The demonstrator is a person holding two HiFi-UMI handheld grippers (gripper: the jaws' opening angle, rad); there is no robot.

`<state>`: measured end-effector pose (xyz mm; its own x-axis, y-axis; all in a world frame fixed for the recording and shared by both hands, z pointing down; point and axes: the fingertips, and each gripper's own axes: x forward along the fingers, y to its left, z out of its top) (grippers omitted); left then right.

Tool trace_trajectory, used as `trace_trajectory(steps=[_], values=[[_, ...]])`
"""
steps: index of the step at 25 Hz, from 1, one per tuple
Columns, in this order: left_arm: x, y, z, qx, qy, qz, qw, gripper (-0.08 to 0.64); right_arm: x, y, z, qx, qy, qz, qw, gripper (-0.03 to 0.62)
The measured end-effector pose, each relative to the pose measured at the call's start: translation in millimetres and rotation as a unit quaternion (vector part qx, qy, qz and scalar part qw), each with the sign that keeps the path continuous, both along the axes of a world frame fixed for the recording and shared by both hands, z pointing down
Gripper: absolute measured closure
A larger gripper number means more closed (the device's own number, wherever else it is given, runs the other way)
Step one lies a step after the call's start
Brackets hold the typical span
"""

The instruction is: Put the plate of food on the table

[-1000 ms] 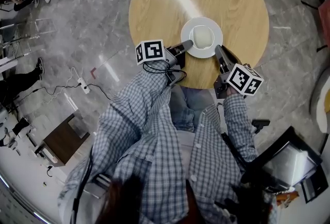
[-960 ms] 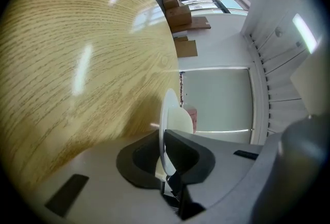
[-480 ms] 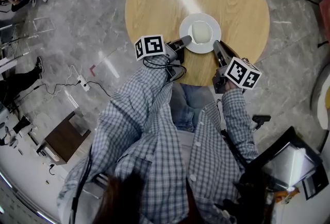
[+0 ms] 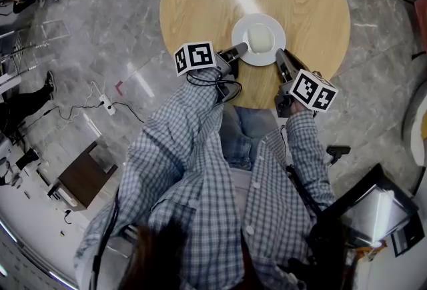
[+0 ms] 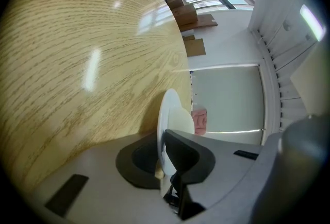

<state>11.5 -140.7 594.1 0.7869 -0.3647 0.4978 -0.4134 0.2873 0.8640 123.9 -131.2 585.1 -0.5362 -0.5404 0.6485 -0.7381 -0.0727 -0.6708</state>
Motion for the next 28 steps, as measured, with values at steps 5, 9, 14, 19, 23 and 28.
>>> trace_trajectory(steps=[5,9,14,19,23,28], values=[[0.0,-0.7,0.7,0.007,-0.017,0.011,0.9998,0.531,-0.8,-0.6,2.9,-0.004,-0.006,0.004,1.000,0.528],[-2.1,-2.2,1.2,0.004,-0.031,0.027,0.9992,0.529,-3.1,-2.0,4.6,-0.008,-0.002,0.005,1.000,0.528],[1.1,-1.8,-1.2,0.008,-0.034,0.043,0.9984,0.529,-3.2,-2.8,5.5,-0.008,-0.001,0.007,1.000,0.528],[6.4,2.5,-7.8,0.009,0.002,0.048,0.9988,0.472,0.1,-5.7,4.1,-0.004,0.011,0.005,1.000,0.528],[14.1,8.0,-13.6,0.011,0.039,0.071,0.9966,0.405,3.0,-5.8,6.9,-0.006,0.015,0.002,1.000,0.528],[16.6,10.7,-15.2,0.016,0.029,0.097,0.9947,0.386,3.7,-4.6,8.2,-0.005,0.026,0.002,1.000,0.528]])
